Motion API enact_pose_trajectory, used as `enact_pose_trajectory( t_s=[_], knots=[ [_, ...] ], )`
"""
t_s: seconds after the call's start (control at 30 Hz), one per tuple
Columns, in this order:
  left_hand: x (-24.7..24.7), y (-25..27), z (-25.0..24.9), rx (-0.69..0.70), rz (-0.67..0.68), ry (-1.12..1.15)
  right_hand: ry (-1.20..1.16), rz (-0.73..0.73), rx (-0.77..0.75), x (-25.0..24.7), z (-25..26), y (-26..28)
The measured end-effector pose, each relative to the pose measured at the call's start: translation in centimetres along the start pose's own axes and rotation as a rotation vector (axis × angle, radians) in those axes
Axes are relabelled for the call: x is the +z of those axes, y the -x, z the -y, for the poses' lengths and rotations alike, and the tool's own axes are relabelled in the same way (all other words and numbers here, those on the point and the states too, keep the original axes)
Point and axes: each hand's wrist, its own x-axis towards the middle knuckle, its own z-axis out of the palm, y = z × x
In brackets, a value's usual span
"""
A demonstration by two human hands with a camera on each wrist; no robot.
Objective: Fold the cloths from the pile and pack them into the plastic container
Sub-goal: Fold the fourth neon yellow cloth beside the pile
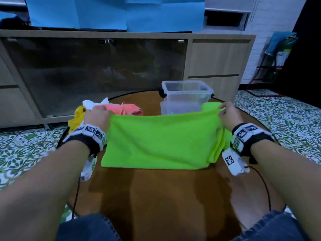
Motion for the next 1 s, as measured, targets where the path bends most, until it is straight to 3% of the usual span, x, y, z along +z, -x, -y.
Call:
enact_pose_trajectory(
  t_s=[0.17,0.37,0.4,0.47,0.53,0.6,0.7,0.77,0.87,1.0],
  knots=[
    [2.0,-1.3,-0.2,-0.027,0.017,-0.043,0.022,-0.011,0.017,2.4,-0.3,-1.3],
    [3.4,-1.2,-0.6,-0.004,0.075,-0.013,0.390,0.092,-0.057,3.2,-1.4,-1.3],
    [3.0,-1.3,-0.9,0.027,0.075,0.001,0.464,0.117,-0.054,2.8,-1.2,-1.2],
    [2.0,-1.5,-1.9,0.137,0.119,0.041,0.536,0.299,-0.047,1.8,-0.8,-0.9],
    [1.4,-1.2,-3.4,0.296,0.268,0.090,0.496,0.600,-0.039,1.1,-0.5,-0.1],
    [1.3,-0.2,-5.2,0.407,0.482,0.098,0.459,0.799,-0.053,1.0,-0.1,1.3],
    [0.9,1.6,-7.2,0.474,0.772,0.074,0.421,0.859,-0.141,1.7,0.1,2.3],
    [0.5,2.7,-7.8,0.506,0.859,0.024,0.413,0.871,-0.150,2.2,0.5,2.5],
    [1.4,3.4,-8.2,0.378,0.892,0.037,0.433,0.857,-0.125,2.4,1.1,2.6],
    [3.9,4.4,-9.1,0.232,0.831,0.166,0.545,0.923,-0.091,2.4,0.9,2.8]
  ],
)
